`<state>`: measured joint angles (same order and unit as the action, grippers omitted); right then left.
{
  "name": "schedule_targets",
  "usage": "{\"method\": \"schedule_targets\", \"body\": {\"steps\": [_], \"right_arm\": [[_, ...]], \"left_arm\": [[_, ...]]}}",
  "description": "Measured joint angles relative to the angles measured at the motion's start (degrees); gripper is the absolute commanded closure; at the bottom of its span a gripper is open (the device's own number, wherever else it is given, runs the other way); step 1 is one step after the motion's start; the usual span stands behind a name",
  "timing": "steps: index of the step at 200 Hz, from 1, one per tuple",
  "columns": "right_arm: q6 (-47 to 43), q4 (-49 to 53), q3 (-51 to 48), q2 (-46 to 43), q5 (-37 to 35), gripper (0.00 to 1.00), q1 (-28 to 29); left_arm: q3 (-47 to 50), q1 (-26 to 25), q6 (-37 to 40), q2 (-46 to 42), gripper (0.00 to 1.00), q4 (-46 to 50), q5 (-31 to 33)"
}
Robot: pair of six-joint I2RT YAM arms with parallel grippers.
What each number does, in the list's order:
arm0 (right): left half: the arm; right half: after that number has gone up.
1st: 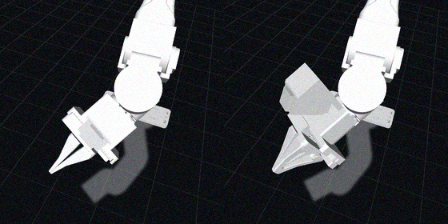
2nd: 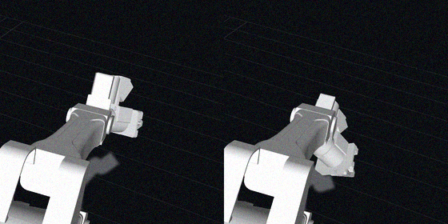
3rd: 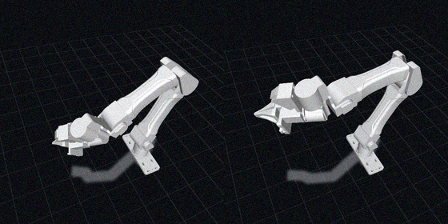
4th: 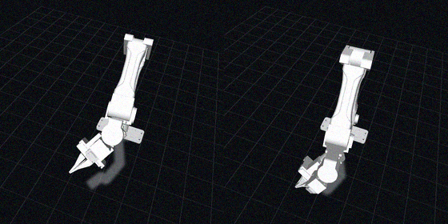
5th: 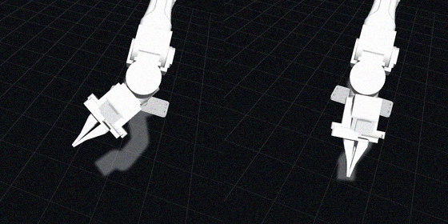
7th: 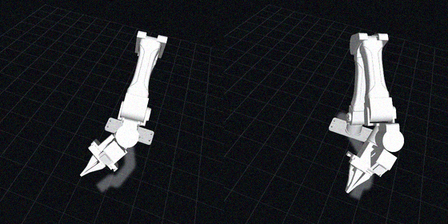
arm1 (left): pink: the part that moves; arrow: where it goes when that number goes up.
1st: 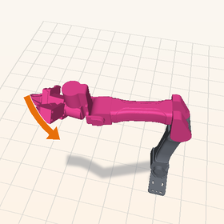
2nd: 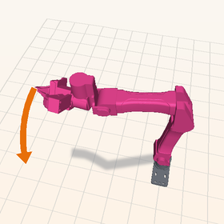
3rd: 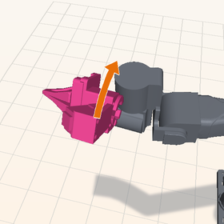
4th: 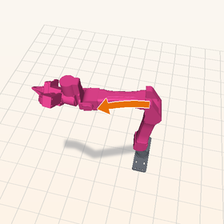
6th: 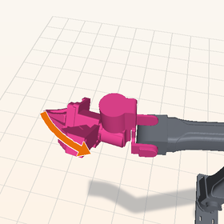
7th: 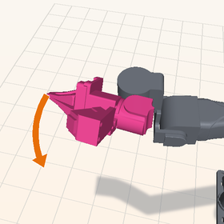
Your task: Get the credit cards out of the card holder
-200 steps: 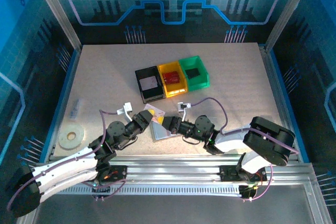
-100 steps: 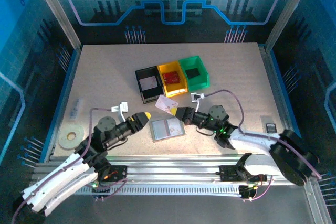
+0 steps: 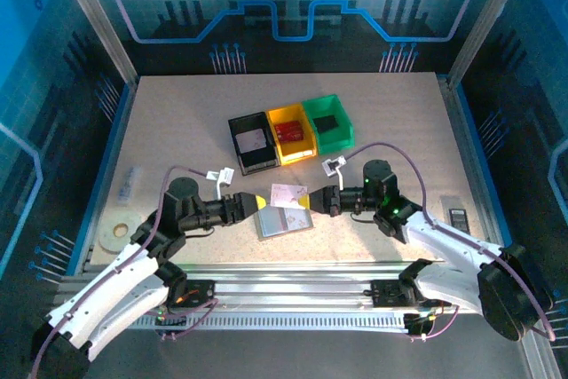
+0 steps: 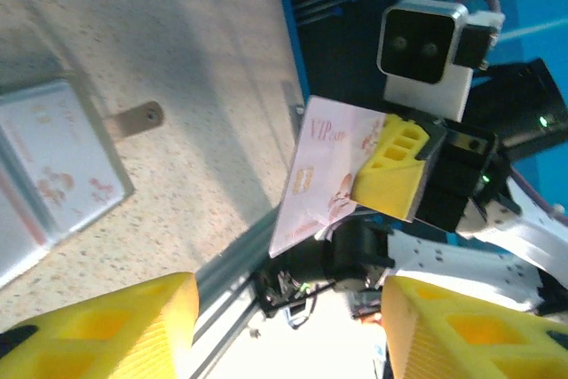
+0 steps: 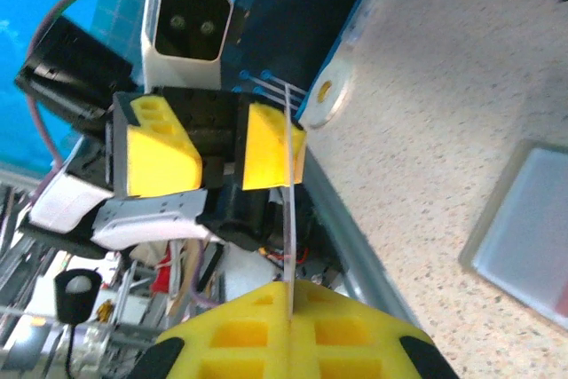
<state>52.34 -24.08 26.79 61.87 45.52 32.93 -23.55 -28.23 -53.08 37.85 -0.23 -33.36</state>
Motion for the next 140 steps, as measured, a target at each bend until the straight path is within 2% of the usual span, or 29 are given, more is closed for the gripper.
{"method": "schedule_targets", "body": {"steps": [57,102,140], "right_arm": [[2.93,-6.67,-0.07,4.28,7.45,1.0,0.04],[4.66,-10.54,-0.09,6.54,8.92,1.0,1.31],[4.66,-10.75,-0.09,7.17,9.01,1.0,1.92]], "left_arm": [[0.02,0.0,-0.61,0.79,0.54,-4.52,-5.44],[0.87,0.0,-2.45,2.54,0.56,-9.92,-7.89],[1.36,0.0,-2.23,3.02,0.56,-10.21,-9.18]]}}
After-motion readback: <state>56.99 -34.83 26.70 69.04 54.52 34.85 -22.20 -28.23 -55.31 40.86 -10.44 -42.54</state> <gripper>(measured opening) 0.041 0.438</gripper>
